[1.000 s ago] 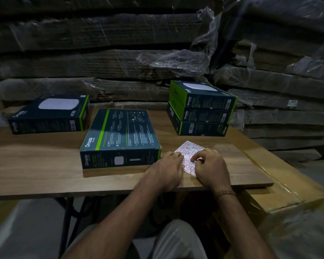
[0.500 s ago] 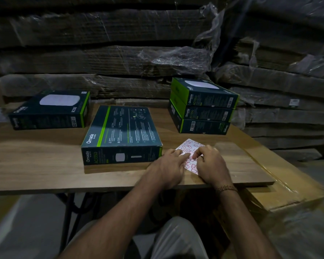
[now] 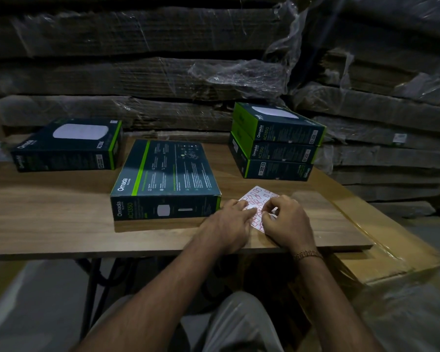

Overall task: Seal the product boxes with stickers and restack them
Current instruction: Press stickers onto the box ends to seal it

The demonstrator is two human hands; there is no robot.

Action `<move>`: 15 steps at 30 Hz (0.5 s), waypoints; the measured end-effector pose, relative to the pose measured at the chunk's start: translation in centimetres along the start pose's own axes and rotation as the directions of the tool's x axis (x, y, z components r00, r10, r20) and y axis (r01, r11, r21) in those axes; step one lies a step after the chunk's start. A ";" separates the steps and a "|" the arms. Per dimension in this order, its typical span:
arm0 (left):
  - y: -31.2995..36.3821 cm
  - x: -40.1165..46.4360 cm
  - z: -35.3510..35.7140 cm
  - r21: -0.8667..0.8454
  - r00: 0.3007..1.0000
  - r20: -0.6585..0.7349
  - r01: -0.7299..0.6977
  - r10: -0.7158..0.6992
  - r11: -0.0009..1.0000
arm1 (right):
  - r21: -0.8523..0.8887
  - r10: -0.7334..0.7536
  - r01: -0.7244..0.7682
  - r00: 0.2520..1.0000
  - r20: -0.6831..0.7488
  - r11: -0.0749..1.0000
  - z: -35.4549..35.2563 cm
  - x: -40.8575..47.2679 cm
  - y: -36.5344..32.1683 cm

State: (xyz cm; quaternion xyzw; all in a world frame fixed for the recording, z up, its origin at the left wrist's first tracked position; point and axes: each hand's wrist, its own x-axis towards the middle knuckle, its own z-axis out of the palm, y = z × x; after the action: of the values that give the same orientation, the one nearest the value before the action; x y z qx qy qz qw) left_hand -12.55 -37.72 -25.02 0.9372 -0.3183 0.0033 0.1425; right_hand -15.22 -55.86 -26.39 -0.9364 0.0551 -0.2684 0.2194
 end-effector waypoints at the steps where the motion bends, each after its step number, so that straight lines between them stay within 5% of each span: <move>1: 0.0 0.0 0.0 0.000 1.000 -0.002 0.000 0.000 1.000 | -0.011 -0.013 0.013 1.000 0.005 1.000 0.0 0.0 0.0; 15: -0.2 0.1 0.4 0.024 0.998 -0.052 -0.030 0.032 0.999 | -0.170 -0.030 0.054 0.990 0.141 0.984 0.3 0.7 -0.1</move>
State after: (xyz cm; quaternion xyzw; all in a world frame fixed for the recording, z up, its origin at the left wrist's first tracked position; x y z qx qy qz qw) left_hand -12.41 -37.74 -25.42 0.9333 -0.3289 0.0338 0.1400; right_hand -14.48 -55.80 -26.27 -0.9691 0.0431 -0.2019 0.1348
